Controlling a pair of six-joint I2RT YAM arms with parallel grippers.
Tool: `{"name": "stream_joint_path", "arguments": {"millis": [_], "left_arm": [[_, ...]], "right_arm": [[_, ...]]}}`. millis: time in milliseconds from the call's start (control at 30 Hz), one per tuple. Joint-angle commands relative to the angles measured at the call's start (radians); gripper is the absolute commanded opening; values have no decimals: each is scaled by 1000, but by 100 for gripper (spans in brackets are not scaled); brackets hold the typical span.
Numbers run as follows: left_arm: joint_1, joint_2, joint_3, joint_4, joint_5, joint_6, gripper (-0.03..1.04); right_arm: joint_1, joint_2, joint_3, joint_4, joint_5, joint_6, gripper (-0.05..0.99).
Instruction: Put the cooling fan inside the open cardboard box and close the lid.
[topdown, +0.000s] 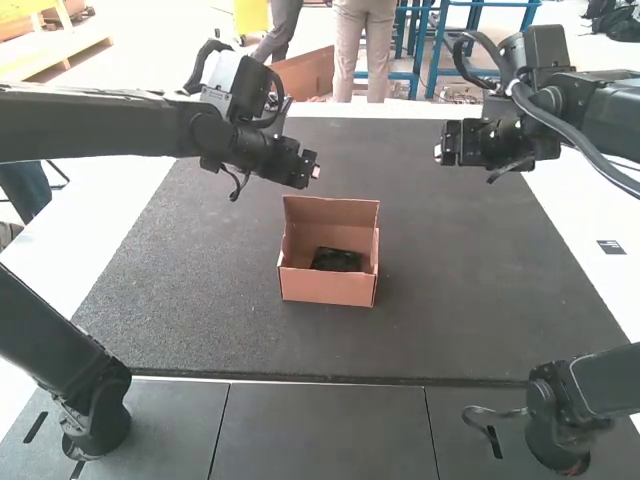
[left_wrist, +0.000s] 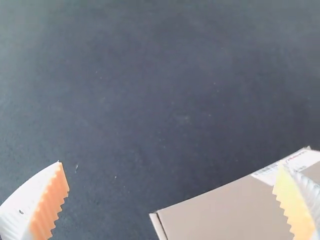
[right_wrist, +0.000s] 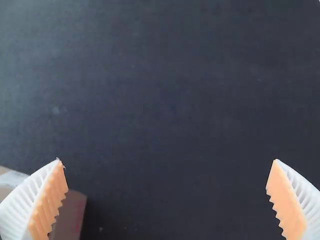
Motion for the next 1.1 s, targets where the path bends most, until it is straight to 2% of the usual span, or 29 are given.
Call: {"name": "stream_joint_path", "arguments": {"millis": [0, 133, 300, 467, 567, 667, 867, 967, 1067], "left_arm": [[-24, 19, 37, -13, 8, 1, 97], [-45, 44, 32, -28, 12, 9, 97], [-68, 57, 32, -97, 29, 12, 97], [-88, 59, 11, -176, 49, 11, 97], [-102, 57, -26, -183, 55, 11, 97], [-120, 57, -75, -159, 55, 9, 97], [-151, 74, -172, -79, 54, 7, 97], [-159, 87, -207, -47, 52, 6, 97], [-159, 97, -238, -8, 47, 6, 97]], "right_arm": [[-35, -23, 27, -10, 7, -11, 91], [-40, -26, 59, -47, -33, 1, 91], [-45, -26, 98, -96, -103, 21, 91], [-46, -26, 92, -133, -112, 21, 91], [-46, -26, 81, -144, -116, 19, 91], [-46, -26, 75, -164, -137, 16, 91], [-63, -24, 56, -161, -143, 16, 91], [-98, -26, 49, -159, -198, 16, 91], [-135, -26, 44, -159, -218, 18, 91]]}}
